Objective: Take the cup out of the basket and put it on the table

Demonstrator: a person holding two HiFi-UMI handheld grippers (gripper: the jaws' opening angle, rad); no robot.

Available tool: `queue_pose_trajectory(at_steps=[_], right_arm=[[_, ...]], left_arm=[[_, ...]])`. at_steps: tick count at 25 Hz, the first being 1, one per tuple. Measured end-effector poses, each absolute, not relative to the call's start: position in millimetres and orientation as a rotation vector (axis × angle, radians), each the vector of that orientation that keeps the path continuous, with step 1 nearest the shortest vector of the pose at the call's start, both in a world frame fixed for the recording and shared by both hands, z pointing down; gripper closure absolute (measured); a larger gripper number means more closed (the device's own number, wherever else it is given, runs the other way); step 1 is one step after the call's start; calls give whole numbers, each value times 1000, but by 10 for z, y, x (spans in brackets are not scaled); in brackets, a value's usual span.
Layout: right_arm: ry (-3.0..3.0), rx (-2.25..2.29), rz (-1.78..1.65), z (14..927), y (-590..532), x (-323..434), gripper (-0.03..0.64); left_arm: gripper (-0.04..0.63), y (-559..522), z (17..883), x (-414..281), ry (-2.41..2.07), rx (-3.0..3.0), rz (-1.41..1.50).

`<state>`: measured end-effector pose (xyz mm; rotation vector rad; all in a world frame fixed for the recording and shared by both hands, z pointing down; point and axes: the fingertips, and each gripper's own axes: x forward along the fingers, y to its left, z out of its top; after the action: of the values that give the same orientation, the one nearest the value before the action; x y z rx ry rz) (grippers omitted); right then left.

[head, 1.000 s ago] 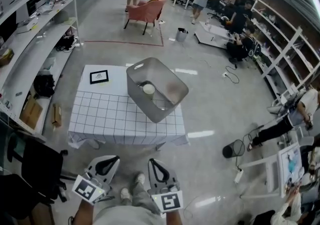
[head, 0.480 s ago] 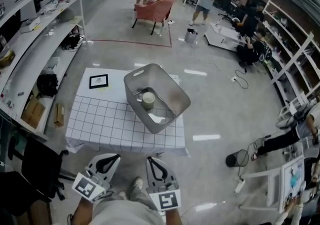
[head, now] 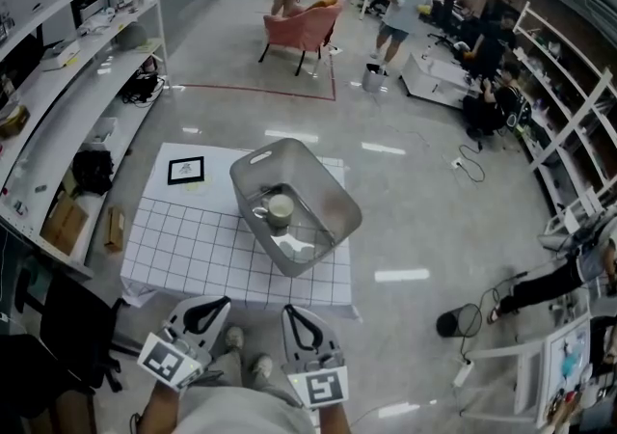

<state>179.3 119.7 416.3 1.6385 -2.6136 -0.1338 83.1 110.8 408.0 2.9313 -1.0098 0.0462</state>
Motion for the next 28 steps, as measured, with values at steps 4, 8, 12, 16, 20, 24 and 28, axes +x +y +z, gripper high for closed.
queue_pose_trajectory(at_steps=[4, 8, 12, 16, 20, 24, 28], right_arm=[[-2608, 1630, -140, 4198, 993, 1824, 607], [-2605, 1661, -121, 4212, 755, 1852, 607], [-2601, 1689, -117, 4211, 501, 1861, 607], [-2568, 1680, -114, 4275, 280, 1854, 607], [-2555, 1682, -112, 4282, 52, 1823, 607], [-2527, 1694, -102, 4303, -154, 1802, 607], [-2495, 1714, -88, 4347, -353, 1761, 607]], left_arm=[[586, 888, 4119, 886, -1006, 2932, 51], [586, 634, 4145, 911, -993, 2931, 40], [586, 371, 4181, 907, -975, 2929, 48], [586, 155, 4198, 920, -944, 2956, 49], [586, -49, 4211, 931, -917, 2948, 50], [586, -263, 4225, 934, -885, 2959, 52], [586, -481, 4245, 898, -854, 2961, 48]])
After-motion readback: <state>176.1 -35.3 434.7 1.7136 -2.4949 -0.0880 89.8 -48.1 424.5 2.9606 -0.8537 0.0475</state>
